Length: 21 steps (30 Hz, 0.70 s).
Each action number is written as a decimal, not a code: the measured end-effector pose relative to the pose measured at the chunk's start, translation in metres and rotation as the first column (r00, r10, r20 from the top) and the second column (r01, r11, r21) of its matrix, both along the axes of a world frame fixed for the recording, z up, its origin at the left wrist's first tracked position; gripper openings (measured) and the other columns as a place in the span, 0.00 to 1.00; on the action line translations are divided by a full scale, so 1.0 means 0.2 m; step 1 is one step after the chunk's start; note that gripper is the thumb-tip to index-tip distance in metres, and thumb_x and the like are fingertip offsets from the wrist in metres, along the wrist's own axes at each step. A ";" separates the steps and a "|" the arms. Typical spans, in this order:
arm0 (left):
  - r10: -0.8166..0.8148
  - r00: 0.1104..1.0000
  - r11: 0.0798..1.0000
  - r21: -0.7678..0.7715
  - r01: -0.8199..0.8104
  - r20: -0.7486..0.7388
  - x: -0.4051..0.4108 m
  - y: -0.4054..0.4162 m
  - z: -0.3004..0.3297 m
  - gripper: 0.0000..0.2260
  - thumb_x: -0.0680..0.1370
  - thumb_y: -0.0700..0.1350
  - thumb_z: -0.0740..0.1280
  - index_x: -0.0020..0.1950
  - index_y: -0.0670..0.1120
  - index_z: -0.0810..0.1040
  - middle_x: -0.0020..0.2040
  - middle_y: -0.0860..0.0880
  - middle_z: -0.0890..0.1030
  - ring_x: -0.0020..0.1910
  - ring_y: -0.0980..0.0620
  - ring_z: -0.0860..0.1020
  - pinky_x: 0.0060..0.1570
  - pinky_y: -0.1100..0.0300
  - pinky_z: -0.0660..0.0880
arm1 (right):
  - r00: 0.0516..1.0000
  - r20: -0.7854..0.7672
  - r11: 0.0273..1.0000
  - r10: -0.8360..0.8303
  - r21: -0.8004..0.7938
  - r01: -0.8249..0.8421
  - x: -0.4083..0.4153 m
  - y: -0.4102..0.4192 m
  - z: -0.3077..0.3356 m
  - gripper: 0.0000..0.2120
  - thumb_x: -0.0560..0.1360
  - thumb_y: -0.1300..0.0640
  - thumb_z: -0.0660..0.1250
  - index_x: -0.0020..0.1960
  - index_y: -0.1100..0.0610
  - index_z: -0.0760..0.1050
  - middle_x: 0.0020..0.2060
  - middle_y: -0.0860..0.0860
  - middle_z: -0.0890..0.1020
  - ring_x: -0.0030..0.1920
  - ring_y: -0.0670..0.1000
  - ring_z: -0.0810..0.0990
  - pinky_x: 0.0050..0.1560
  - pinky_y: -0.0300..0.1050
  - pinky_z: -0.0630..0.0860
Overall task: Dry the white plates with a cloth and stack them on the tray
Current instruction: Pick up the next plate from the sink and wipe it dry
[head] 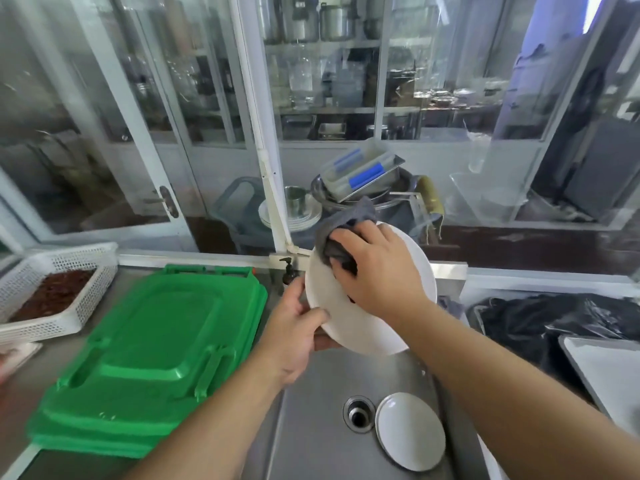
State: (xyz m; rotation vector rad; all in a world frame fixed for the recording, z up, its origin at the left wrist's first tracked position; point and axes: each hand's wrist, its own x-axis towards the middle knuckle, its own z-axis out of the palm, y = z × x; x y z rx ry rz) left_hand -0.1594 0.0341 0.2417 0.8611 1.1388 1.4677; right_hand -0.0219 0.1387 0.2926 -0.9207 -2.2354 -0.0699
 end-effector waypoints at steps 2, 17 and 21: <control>0.010 0.999 0.999 0.033 -0.011 0.031 -0.05 -0.01 0.06 0.22 0.75 0.30 0.64 0.63 0.51 0.79 0.57 0.40 0.85 0.49 0.40 0.86 0.39 0.45 0.84 | 0.993 -0.022 0.993 -0.114 0.016 0.114 -0.03 0.06 0.07 0.16 0.78 0.52 0.69 0.64 0.53 0.82 0.51 0.55 0.81 0.47 0.63 0.76 0.50 0.59 0.76; 0.182 0.983 0.980 0.080 -0.181 -0.014 -0.23 0.14 0.25 0.23 0.79 0.26 0.63 0.66 0.50 0.75 0.46 0.53 0.87 0.48 0.47 0.86 0.40 0.46 0.85 | 0.971 -0.060 0.902 -0.229 -0.387 0.189 -0.04 -0.17 -0.12 0.16 0.76 0.43 0.67 0.63 0.45 0.76 0.54 0.50 0.80 0.41 0.55 0.78 0.39 0.47 0.75; 0.146 0.989 0.988 0.049 -0.146 0.004 -0.19 0.11 0.23 0.22 0.80 0.27 0.63 0.66 0.51 0.75 0.51 0.45 0.87 0.45 0.46 0.86 0.35 0.54 0.82 | 0.993 -0.112 0.913 -0.031 -0.408 -0.017 -0.08 -0.25 -0.07 0.19 0.74 0.40 0.63 0.63 0.43 0.76 0.53 0.46 0.79 0.47 0.51 0.79 0.43 0.48 0.79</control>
